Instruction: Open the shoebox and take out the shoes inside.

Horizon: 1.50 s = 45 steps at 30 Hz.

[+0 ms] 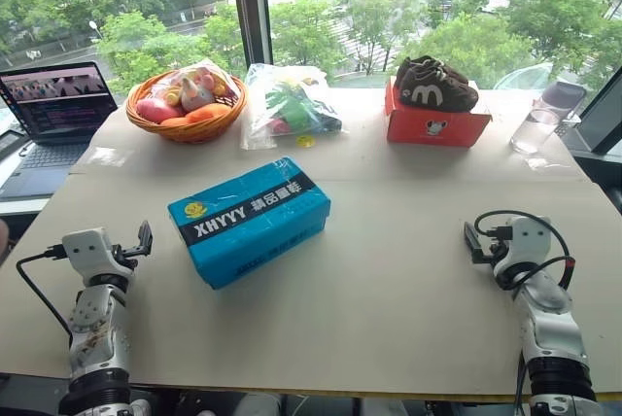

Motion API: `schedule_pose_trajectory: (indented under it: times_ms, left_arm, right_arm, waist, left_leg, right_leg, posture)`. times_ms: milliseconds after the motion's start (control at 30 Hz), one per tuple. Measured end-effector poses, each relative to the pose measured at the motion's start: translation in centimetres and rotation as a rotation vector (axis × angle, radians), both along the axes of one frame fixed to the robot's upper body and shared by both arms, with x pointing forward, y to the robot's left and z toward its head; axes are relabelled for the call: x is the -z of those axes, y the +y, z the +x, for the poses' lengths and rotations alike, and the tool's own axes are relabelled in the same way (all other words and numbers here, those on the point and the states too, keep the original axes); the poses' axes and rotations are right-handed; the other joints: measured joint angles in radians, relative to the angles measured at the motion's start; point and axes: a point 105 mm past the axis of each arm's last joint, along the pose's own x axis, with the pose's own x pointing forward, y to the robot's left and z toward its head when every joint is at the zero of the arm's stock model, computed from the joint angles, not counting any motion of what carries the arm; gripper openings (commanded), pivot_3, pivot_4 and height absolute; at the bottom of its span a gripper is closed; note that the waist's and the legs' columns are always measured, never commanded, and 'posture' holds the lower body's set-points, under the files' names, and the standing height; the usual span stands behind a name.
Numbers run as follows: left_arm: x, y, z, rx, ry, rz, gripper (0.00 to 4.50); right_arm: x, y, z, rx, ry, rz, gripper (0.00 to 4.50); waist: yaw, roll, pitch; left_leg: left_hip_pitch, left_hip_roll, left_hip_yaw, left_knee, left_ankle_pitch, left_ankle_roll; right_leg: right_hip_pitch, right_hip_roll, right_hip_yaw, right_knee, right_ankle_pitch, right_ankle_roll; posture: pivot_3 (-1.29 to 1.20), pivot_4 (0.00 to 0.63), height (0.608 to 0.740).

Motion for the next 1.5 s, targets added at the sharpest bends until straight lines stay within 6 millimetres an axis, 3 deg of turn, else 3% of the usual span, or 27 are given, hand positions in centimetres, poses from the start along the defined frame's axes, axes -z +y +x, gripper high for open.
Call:
schedule_pose_trajectory:
  times_ms: [167,300,400,467,567,600,667,767,900,1000,1167,1233,1400,1500]
  left_arm:
    - [0.4,0.1,0.4,0.009,0.016,-0.012,4.43]
    - [0.2,-0.3,0.5,0.127,0.052,0.05,4.43]
    - [0.1,-0.5,-0.9,0.301,0.145,0.18,3.7]
    - [-0.1,0.5,-2.1,0.362,0.213,0.256,2.98]
    - [-1.5,1.6,-3.1,0.4,0.233,0.307,2.93]
    - [-1.8,1.4,-3.3,0.424,0.237,0.309,2.93]
    - [-2.1,0.2,-3.9,0.51,0.247,0.306,2.46]
    - [-2.2,-1.3,-4.6,0.606,0.261,0.284,1.5]
    - [-2.0,-3.2,-5.1,0.724,0.309,0.294,0.06]
    - [-1.8,-4.1,-5.1,0.772,0.326,0.287,0.06]
    - [-2.1,-3.6,-4.5,0.752,0.333,0.308,0.06]
    - [-2.1,-3.5,-4.4,0.745,0.343,0.322,0.06]
    - [-1.2,-4.2,-4.3,0.769,0.371,0.31,0.06]
    - [-1.2,-5.5,-3.9,0.794,0.364,0.28,0.06]
  right_arm:
    - [0.0,0.0,0.0,0.004,-0.001,0.001,4.5]
    - [0.0,0.5,0.1,-0.036,0.004,0.015,4.5]
    - [-0.4,2.8,0.2,-0.196,0.032,0.045,3.78]
    - [-0.9,3.9,-0.1,-0.296,0.064,0.036,3.12]
    - [-1.9,4.3,-0.4,-0.364,0.084,0.016,2.04]
    - [-2.1,4.7,-0.4,-0.386,0.087,0.019,1.7]
    - [-2.3,6.5,-0.7,-0.475,0.105,0.024,1.01]
    - [-2.2,9.0,-1.5,-0.603,0.141,0.032,0.05]
    - [-1.8,12.6,-2.8,-0.804,0.226,-0.025,0.0]
    - [-1.6,14.9,-3.3,-0.914,0.254,-0.041,0.0]
    - [-2.0,16.8,-2.8,-1.009,0.278,-0.147,0.0]
    - [-2.0,16.4,-1.6,-0.985,0.281,-0.189,0.0]
    - [-1.5,14.4,3.7,-0.855,0.28,-0.319,0.0]
    - [-2.2,15.6,6.4,-0.871,0.233,-0.32,0.0]
  waist:
    - [0.001,0.0,0.0]
    - [-0.003,0.0,0.0]
    - [-0.018,0.0,0.0]
    - [-0.022,0.001,0.0]
    - [-0.018,0.001,0.001]
    - [-0.016,0.001,0.001]
    - [-0.013,0.001,0.001]
    - [-0.005,0.001,0.001]
    - [-0.002,0.001,0.001]
    - [0.001,0.001,0.001]
    - [0.002,0.001,0.001]
    - [0.002,0.001,0.001]
    - [-0.002,0.0,0.002]
    - [-0.011,0.0,0.002]
  left_leg:
    - [0.0,0.0,0.0,0.0,0.0,0.0]
    - [0.0,0.0,0.0,0.0,0.0,0.0]
    - [0.0,0.001,0.0,-0.001,0.0,0.0]
    - [-0.001,0.001,0.0,-0.001,0.0,0.0]
    - [0.0,0.001,0.0,-0.001,0.0,0.0]
    - [0.0,0.002,0.0,-0.001,0.0,0.0]
    - [0.0,0.002,0.0,-0.001,0.0,0.0]
    - [-0.001,0.003,0.0,-0.001,0.0,0.0]
    - [-0.002,0.003,0.0,-0.001,0.0,0.0]
    - [-0.002,0.003,0.0,-0.001,0.0,0.0]
    - [-0.002,0.003,0.0,-0.001,0.0,0.0]
    - [-0.002,0.002,0.0,-0.001,0.0,0.0]
    - [-0.002,0.002,0.001,-0.001,0.0,0.0]
    - [-0.003,0.004,0.001,-0.001,0.001,-0.001]
  right_leg:
    - [0.0,0.0,0.0,0.0,0.0,0.0]
    - [0.0,0.001,0.0,0.0,0.0,0.0]
    - [-0.001,0.001,0.001,0.0,0.0,0.0]
    - [-0.002,0.001,0.001,0.0,0.0,0.0]
    - [-0.001,0.001,0.001,0.0,0.0,0.0]
    - [-0.001,0.001,0.001,0.0,0.0,0.0]
    - [-0.001,0.001,0.001,0.0,0.0,0.0]
    - [-0.002,0.001,0.0,0.0,0.0,0.0]
    - [-0.003,0.001,0.0,-0.001,0.0,0.0]
    - [-0.003,0.001,0.0,-0.001,0.0,0.0]
    - [-0.003,0.001,0.0,-0.001,0.0,0.0]
    - [-0.003,0.001,0.0,-0.001,0.0,0.0]
    - [-0.004,0.002,0.0,-0.001,0.001,-0.001]
    - [-0.004,0.004,0.0,-0.001,0.001,-0.002]
  posture:
    - [0.0,0.15,0.74]
    - [0.0,0.15,0.74]
    - [0.0,0.15,0.74]
    - [0.0,0.15,0.74]
    - [0.0,0.15,0.74]
    - [0.0,0.15,0.74]
    - [0.0,0.15,0.74]
    - [0.0,0.15,0.74]
    - [0.0,0.15,0.74]
    - [0.0,0.15,0.74]
    - [0.0,0.15,0.74]
    - [0.0,0.15,0.74]
    - [0.0,0.15,0.74]
    - [0.0,0.15,0.74]
